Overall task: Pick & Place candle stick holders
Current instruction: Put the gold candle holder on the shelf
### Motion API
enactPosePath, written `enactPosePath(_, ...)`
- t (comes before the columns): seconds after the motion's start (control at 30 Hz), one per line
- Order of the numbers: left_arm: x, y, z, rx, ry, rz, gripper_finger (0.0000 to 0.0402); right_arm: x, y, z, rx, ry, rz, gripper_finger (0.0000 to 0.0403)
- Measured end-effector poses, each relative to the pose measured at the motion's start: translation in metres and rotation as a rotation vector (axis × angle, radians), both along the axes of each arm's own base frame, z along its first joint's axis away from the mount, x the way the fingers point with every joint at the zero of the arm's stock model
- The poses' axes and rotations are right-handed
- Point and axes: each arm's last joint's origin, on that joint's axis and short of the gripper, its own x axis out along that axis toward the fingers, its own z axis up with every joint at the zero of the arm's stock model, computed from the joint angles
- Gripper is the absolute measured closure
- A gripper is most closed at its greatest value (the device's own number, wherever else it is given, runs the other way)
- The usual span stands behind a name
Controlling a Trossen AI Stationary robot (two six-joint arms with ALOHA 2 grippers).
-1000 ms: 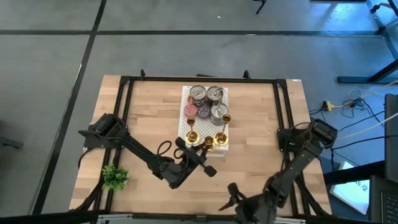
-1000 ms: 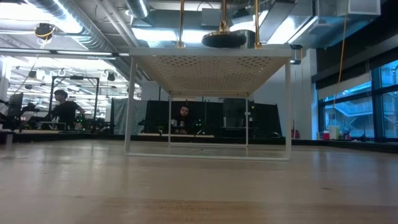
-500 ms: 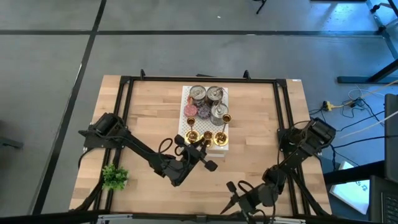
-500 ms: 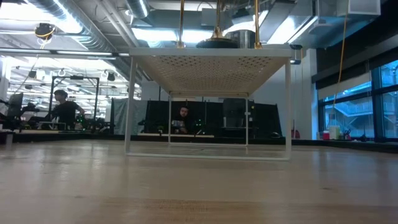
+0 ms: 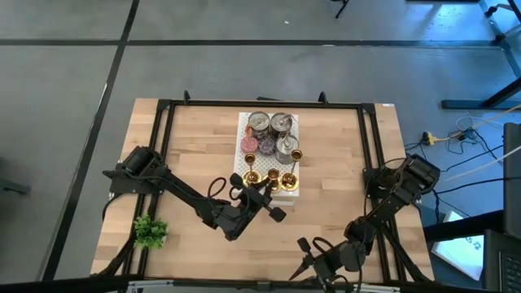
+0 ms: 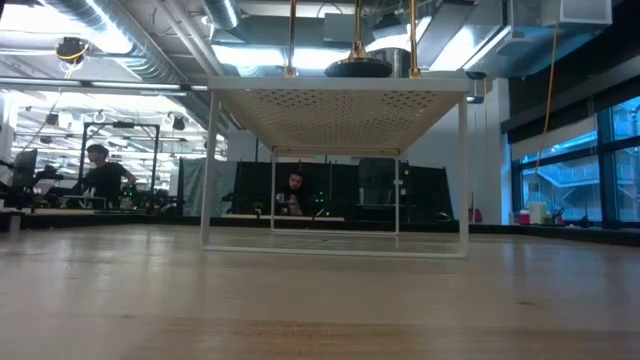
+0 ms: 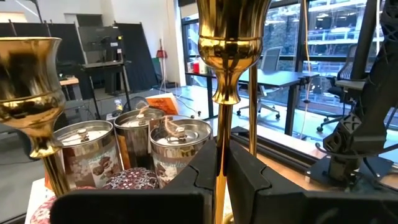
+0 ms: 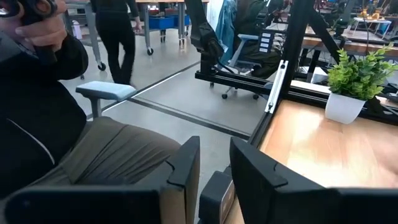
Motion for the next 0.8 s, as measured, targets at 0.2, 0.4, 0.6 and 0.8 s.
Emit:
enactPosePath(0.2, -0.0011, -0.0029, -0.0014, -0.005, -0.001, -0.009, 0.0390, 0.0000, 0.0000, -0.0001, -0.001, 0.001, 0.000, 0.0313)
enactPosePath(0.4, -0.0007, -0.0035, -0.0051, -0.020, -0.010, -0.017, 0.0390, 0.0000, 0.0000, -0.0001, -0.001, 0.001, 0.000, 0.0313)
enactPosePath(0.6, -0.0004, -0.0031, -0.0060, -0.027, -0.016, -0.031, 0.0390, 0.0000, 0.0000, -0.0002, 0.000, 0.001, -0.002, 0.0313)
enactPosePath(0.8, 0.0000, -0.0021, -0.0063, -0.021, -0.007, -0.024, 0.0390, 0.0001, -0.0001, -0.0002, 0.001, 0.002, -0.003, 0.0313)
